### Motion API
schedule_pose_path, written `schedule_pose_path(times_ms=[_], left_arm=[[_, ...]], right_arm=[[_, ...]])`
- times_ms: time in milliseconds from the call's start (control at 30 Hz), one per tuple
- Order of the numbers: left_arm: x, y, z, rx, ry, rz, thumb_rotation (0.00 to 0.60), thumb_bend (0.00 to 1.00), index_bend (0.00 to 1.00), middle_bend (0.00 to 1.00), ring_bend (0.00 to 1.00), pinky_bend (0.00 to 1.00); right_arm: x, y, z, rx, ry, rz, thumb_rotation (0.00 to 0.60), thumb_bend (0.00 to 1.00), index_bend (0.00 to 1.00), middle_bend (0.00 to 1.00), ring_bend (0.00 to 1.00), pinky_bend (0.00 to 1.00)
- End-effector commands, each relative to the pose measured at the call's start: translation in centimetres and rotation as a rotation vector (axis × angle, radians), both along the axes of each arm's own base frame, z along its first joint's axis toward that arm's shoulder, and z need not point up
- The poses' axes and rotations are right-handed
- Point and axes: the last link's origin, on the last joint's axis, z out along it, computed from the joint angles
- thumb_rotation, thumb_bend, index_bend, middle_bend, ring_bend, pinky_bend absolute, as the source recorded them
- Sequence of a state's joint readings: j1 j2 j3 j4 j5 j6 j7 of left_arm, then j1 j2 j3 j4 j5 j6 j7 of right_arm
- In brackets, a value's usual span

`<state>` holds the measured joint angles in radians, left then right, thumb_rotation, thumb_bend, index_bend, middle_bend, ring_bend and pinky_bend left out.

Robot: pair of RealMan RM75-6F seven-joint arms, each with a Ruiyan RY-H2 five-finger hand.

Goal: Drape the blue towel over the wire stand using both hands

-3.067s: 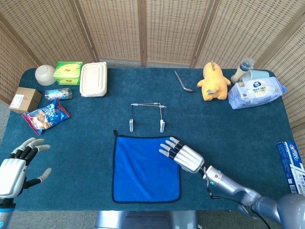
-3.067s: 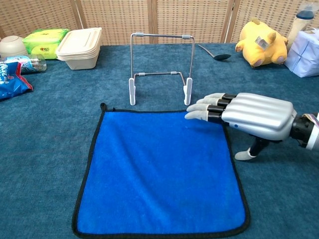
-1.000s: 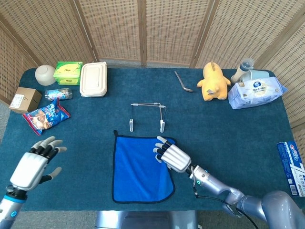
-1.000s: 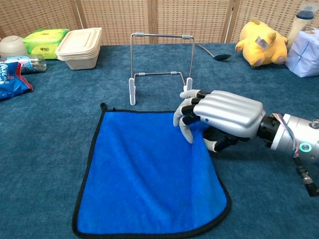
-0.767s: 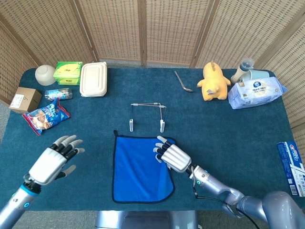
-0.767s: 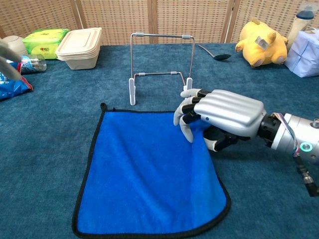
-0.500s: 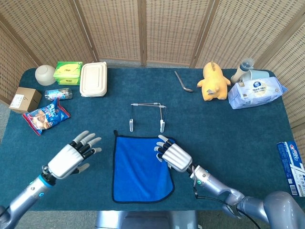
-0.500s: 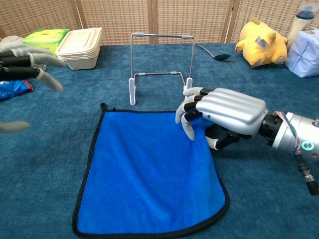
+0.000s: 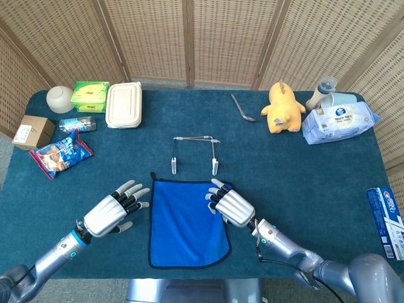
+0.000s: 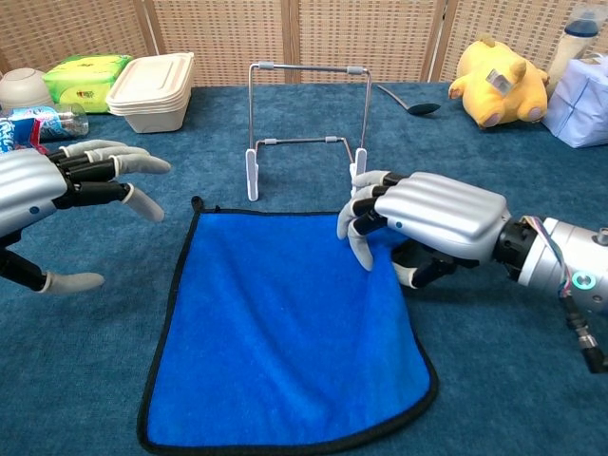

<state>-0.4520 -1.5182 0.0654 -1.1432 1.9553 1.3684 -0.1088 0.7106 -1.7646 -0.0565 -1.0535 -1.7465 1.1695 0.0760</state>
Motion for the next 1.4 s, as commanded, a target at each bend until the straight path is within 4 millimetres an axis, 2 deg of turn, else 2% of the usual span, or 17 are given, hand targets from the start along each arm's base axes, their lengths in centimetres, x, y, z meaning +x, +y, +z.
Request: schedule_pose_path(times_ms=[33,400,900,1400], left_arm=[[-0.1,0.0,-0.6,-0.004,-0.013,0.011,0.6,0.34,0.26,0.07,0.0,0.02],[0.4,0.9,-3.0,-0.052,-0.014,0.027,0.6,0.34,0.26,0.07,0.0,0.0],[1.0,2.5,-4.6,-0.091,0.026,0.035,0.6,0.34,0.26,0.06,0.0,0.0],[1.5,3.0,-5.8,-0.102,0.046,0.01,0.6,0.34,0.26,0.06,0.0,0.0]], right_arm=[[0.0,0.0,-0.1,0.002,-0.001,-0.001,0.6,0.45,0.73,0.32,0.22,0.11],[-0.3,-0.2,-0.3,0.004,0.001,-0.014,0.6,0.45,0.73,0.32,0.22,0.11],[-0.4,-0.3,-0.3,0.0,-0.003,-0.031,0.6,0.45,0.72,0.32,0.22,0.11],[-0.7,-0.3,-0.2,-0.001,-0.005,-0.042,0.6,0.45,0.72,0.32,0.22,0.11]])
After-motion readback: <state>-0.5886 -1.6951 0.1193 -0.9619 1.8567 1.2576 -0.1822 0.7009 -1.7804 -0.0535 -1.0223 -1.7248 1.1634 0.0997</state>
